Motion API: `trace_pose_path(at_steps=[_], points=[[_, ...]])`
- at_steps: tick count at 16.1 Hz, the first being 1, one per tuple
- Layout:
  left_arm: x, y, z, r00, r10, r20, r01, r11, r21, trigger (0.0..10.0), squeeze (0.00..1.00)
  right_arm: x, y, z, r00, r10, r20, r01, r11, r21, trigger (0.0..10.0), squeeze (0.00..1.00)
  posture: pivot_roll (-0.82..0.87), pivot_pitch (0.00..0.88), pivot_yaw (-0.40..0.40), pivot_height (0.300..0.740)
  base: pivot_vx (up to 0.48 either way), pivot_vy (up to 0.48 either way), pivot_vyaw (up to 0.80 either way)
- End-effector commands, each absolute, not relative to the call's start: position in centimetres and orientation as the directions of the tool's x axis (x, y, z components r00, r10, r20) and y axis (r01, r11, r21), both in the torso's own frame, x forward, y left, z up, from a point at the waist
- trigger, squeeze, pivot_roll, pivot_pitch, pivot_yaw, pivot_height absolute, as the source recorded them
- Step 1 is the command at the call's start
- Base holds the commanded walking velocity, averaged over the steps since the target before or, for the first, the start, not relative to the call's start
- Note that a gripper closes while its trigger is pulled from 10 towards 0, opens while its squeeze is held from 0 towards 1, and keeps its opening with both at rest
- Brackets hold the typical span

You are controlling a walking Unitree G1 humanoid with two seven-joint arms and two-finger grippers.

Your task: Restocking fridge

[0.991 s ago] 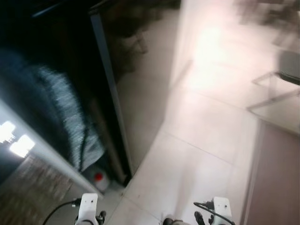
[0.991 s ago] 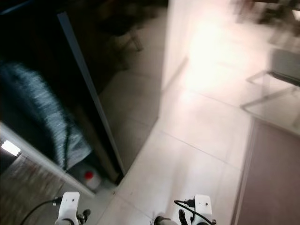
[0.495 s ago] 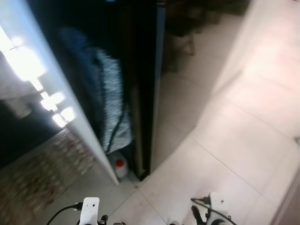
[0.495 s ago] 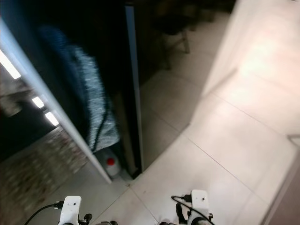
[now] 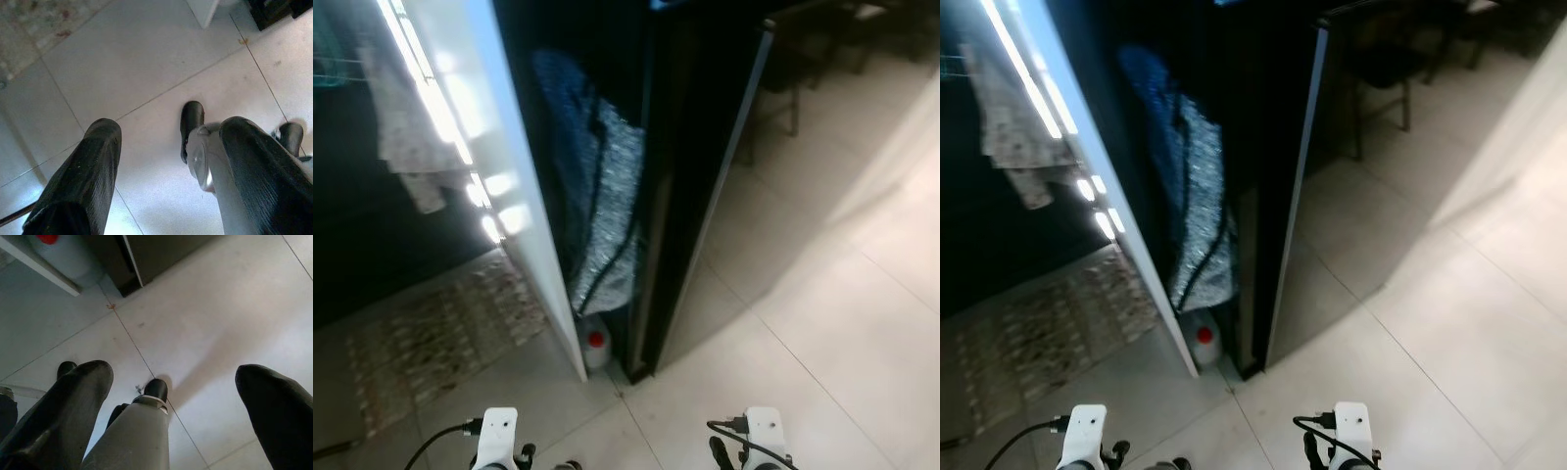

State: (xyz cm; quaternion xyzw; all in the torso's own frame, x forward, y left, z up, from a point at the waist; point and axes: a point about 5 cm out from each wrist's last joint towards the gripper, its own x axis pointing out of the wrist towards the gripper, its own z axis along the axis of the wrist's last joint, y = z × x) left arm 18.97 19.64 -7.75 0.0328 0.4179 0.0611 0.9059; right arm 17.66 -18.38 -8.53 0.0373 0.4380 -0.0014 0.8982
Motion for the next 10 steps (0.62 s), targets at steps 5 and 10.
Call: trace_pose_path(at_steps=[5, 10], points=[[17.7, 21.2, -8.1, 0.61, 0.213, -0.763, -0.179, 0.975, 0.129, 10.0, 0.0, 18.5, -20.2, -8.0, 0.625, -0.022, -0.78, 0.08, 0.996, 0.036, 10.0, 0.0, -0.01, 0.109, -0.067, 0.74, 0.0, 0.0, 0.8], [16.4, 22.2, -8.4, 0.582, 0.277, -0.765, -0.277, 0.951, 0.133, 10.0, 0.0, 18.8, -21.7, -7.5, 0.629, -0.041, -0.776, 0.075, 0.997, 0.008, 10.0, 0.0, 0.02, 0.112, -0.127, 0.74, 0.0, 0.0, 0.8]])
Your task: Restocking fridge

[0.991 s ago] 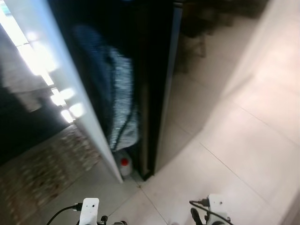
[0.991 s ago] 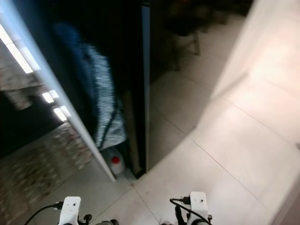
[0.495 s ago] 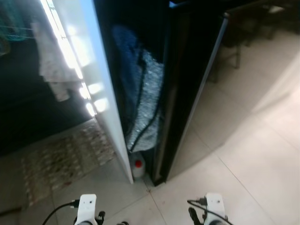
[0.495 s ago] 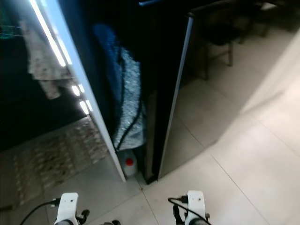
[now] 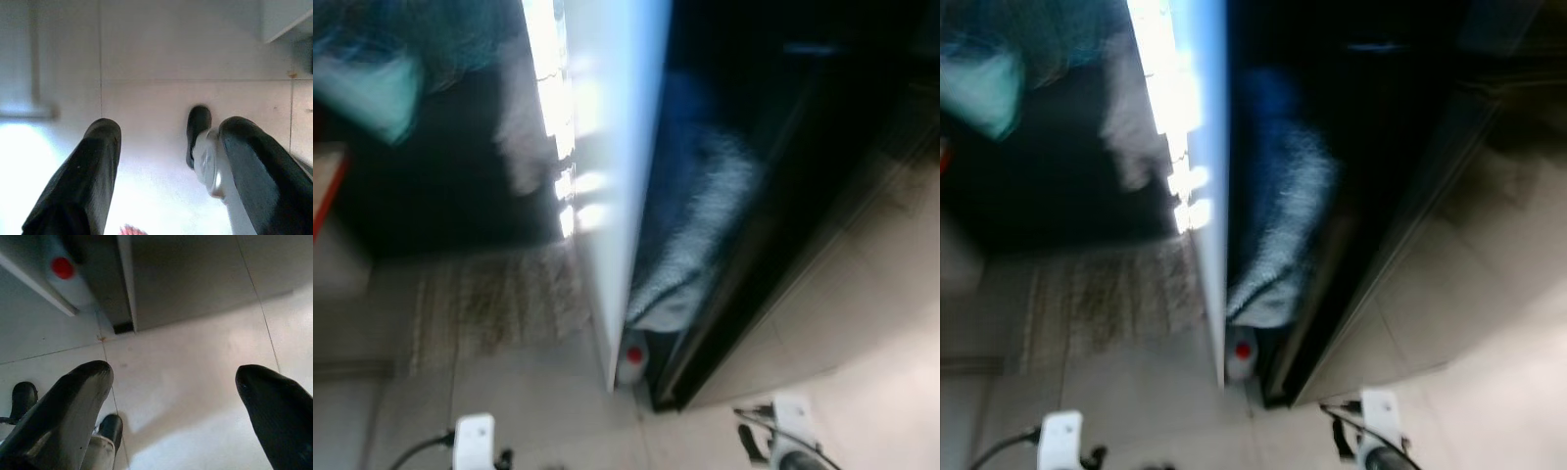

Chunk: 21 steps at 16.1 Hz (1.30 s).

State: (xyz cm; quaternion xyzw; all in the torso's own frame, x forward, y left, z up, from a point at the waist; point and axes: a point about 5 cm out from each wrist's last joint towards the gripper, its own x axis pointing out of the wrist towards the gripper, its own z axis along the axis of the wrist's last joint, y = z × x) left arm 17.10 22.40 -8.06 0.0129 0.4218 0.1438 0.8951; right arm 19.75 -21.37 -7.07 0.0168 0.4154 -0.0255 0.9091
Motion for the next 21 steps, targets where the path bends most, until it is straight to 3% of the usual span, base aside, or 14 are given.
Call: trace_pose_path(at_steps=[1, 10, 17, 21], points=[[16.2, 22.1, -8.5, 0.579, 0.279, -0.766, -0.285, 0.949, 0.131, 10.0, 0.0, 18.8, -21.9, -7.5, 0.625, -0.046, -0.779, 0.075, 0.997, 0.001, 10.0, 0.0, 0.03, 0.114, -0.133, 0.74, 0.0, 0.0, 0.8], [19.0, 20.6, -7.7, 0.602, 0.226, -0.766, -0.229, 0.968, 0.106, 10.0, 0.0, 19.1, -22.2, -7.2, 0.646, -0.059, -0.761, 0.102, 0.995, 0.009, 10.0, 0.0, -0.07, 0.122, -0.057, 0.74, 0.0, 0.0, 0.8], [17.3, 20.5, -8.4, 0.602, 0.226, -0.766, -0.239, 0.966, 0.097, 10.0, 0.0, 18.1, -22.4, -7.7, 0.626, -0.046, -0.778, 0.087, 0.996, 0.01, 10.0, 0.0, -0.04, 0.128, -0.069, 0.74, 0.0, 0.0, 0.8], [16.0, 20.5, -8.9, 0.578, 0.223, -0.785, -0.236, 0.967, 0.1, 10.0, 0.0, 19.1, -21.9, -7.2, 0.652, -0.026, -0.757, 0.066, 0.998, 0.022, 10.0, 0.0, -0.02, 0.133, -0.091, 0.74, 0.0, 0.0, 0.8]])
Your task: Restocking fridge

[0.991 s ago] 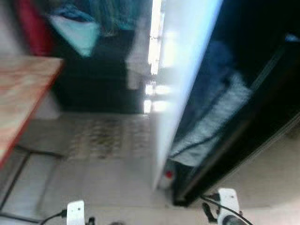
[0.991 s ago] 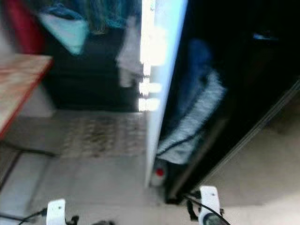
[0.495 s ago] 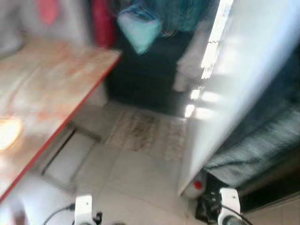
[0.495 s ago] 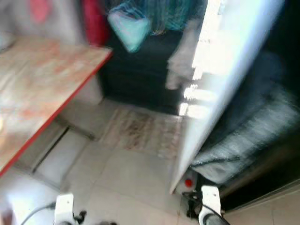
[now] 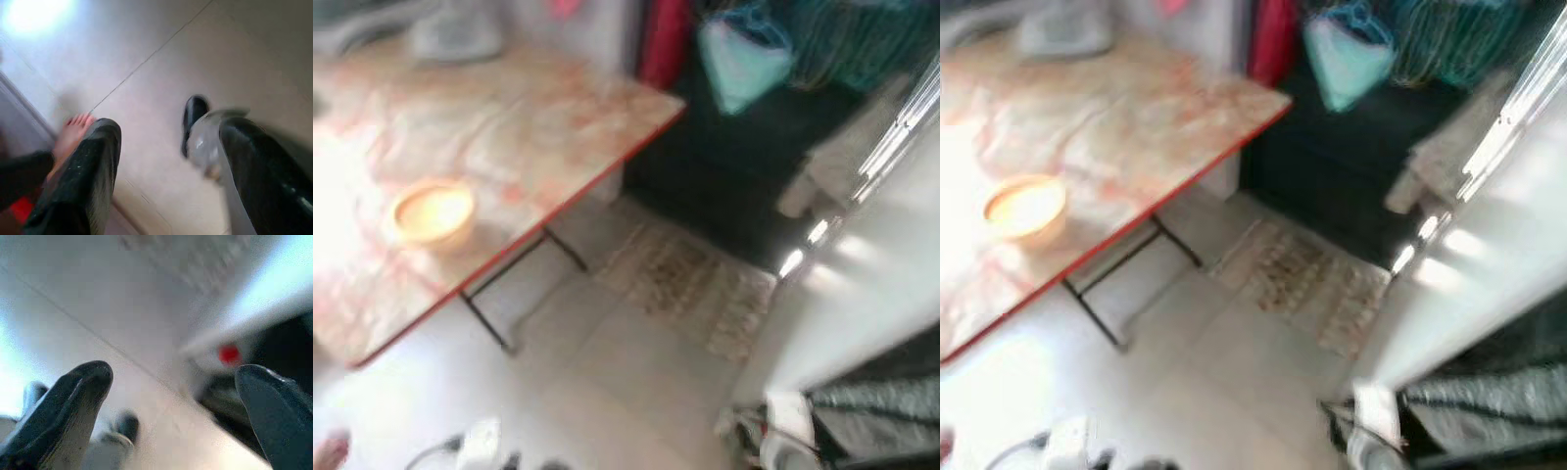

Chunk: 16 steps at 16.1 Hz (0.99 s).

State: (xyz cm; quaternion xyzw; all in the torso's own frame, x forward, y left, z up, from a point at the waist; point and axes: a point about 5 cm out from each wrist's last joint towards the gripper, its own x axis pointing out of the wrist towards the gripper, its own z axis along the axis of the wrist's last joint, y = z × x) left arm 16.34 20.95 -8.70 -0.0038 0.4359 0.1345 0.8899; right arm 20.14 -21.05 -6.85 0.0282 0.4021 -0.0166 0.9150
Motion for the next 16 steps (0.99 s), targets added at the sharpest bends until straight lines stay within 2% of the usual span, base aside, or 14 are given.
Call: trace_pose_path(at_steps=[1, 4, 6, 11, 13, 16], points=[[15.7, 20.5, -9.0, 0.575, 0.226, -0.786, -0.247, 0.964, 0.096, 10.0, 0.0, 19.0, -21.8, -7.3, 0.651, -0.017, -0.759, 0.054, 0.998, 0.024, 10.0, 0.0, 0.0, 0.135, -0.105, 0.74, 0.0, 0.0, 0.8], [14.5, 20.7, -9.4, 0.559, 0.246, -0.792, -0.29, 0.953, 0.092, 10.0, 0.0, 19.0, -21.1, -7.5, 0.639, 0.013, -0.769, 0.001, 1.0, 0.018, 10.0, 0.0, 0.03, 0.153, -0.123, 0.74, 0.0, 0.0, 0.8], [13.5, 20.6, -9.7, 0.546, 0.241, -0.802, -0.285, 0.954, 0.093, 10.0, 0.0, 19.3, -20.9, -7.3, 0.647, 0.024, -0.762, -0.015, 1.0, 0.018, 10.0, 0.0, 0.01, 0.169, -0.108, 0.74, 0.0, 0.0, 0.8], [13.3, 20.6, -9.8, 0.545, 0.234, -0.806, -0.271, 0.958, 0.094, 10.0, 0.0, 19.4, -20.8, -7.3, 0.65, 0.025, -0.759, -0.018, 1.0, 0.017, 10.0, 0.0, -0.01, 0.172, -0.098, 0.74, 0.0, 0.0, 0.8], [15.2, 20.5, -9.1, 0.607, 0.214, -0.765, -0.234, 0.968, 0.085, 10.0, 0.0, 18.5, -20.8, -7.8, 0.629, 0.01, -0.777, 0.031, 0.999, 0.037, 10.0, 0.0, -0.01, 0.18, -0.082, 0.74, 0.0, 0.0, 0.31], [17.2, 20.6, -7.8, 0.704, 0.244, -0.666, -0.238, 0.966, 0.102, 10.0, 0.0, 18.3, -20.8, -7.9, 0.623, 0.018, -0.782, 0.019, 0.999, 0.039, 10.0, 0.0, -0.01, 0.186, -0.079, 0.74, 0.0, 0.0, 0.0]])
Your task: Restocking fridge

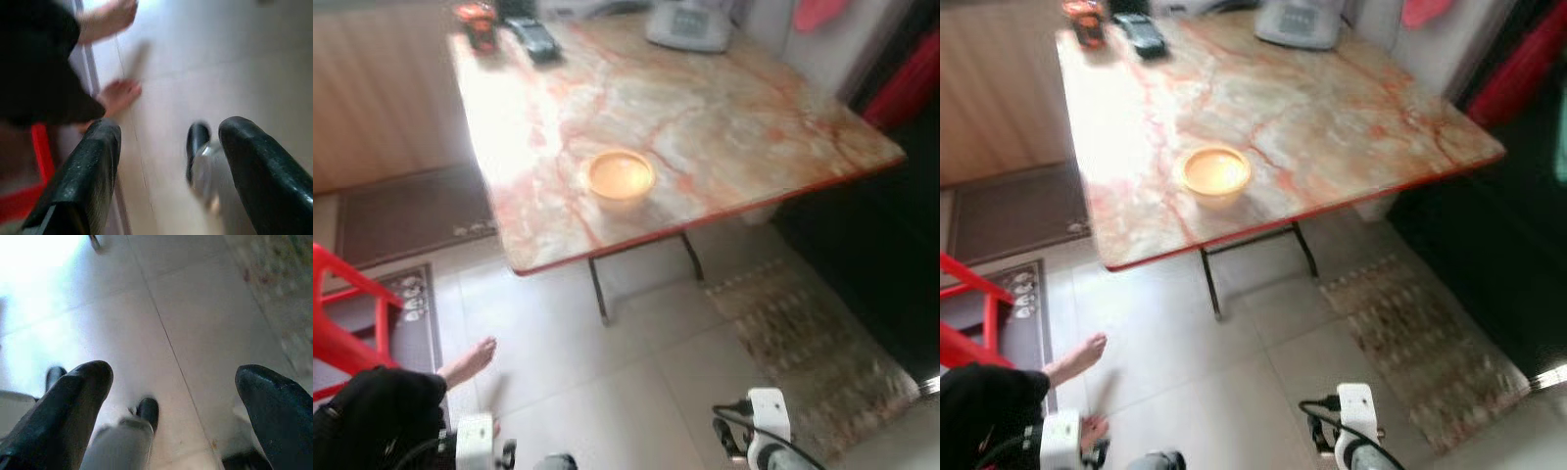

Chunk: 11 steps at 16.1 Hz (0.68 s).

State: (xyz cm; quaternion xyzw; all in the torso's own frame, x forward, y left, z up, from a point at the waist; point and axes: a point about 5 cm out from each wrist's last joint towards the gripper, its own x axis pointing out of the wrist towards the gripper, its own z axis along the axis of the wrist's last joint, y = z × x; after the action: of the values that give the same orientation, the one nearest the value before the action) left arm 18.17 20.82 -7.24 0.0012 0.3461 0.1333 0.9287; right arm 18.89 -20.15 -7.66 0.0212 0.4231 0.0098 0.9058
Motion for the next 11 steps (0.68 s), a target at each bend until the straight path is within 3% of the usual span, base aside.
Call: trace_pose_path(at_steps=[1, 4, 11], points=[[18.4, 20.9, -6.7, 0.764, 0.281, -0.581, -0.261, 0.958, 0.119, 10.0, 0.0, 18.2, -20.7, -7.9, 0.625, 0.02, -0.78, 0.019, 0.999, 0.041, 10.0, 0.0, -0.01, 0.186, -0.079, 0.74, 0.0, 0.0, 0.0], [22.5, 21.4, -0.7, 0.928, 0.343, -0.148, -0.322, 0.935, 0.146, 10.0, 0.0, 17.9, -20.6, -8.1, 0.616, 0.024, -0.787, 0.006, 0.999, 0.035, 10.0, 0.0, 0.0, 0.187, -0.076, 0.74, 0.0, 0.0, 0.0], [24.3, 19.7, 7.6, 0.934, 0.231, 0.271, -0.287, 0.938, 0.192, 10.0, 0.0, 17.4, -20.1, -8.4, 0.604, 0.018, -0.796, 0.014, 0.999, 0.033, 10.0, 0.0, -0.01, 0.159, -0.05, 0.74, 0.0, 0.0, 0.0]])
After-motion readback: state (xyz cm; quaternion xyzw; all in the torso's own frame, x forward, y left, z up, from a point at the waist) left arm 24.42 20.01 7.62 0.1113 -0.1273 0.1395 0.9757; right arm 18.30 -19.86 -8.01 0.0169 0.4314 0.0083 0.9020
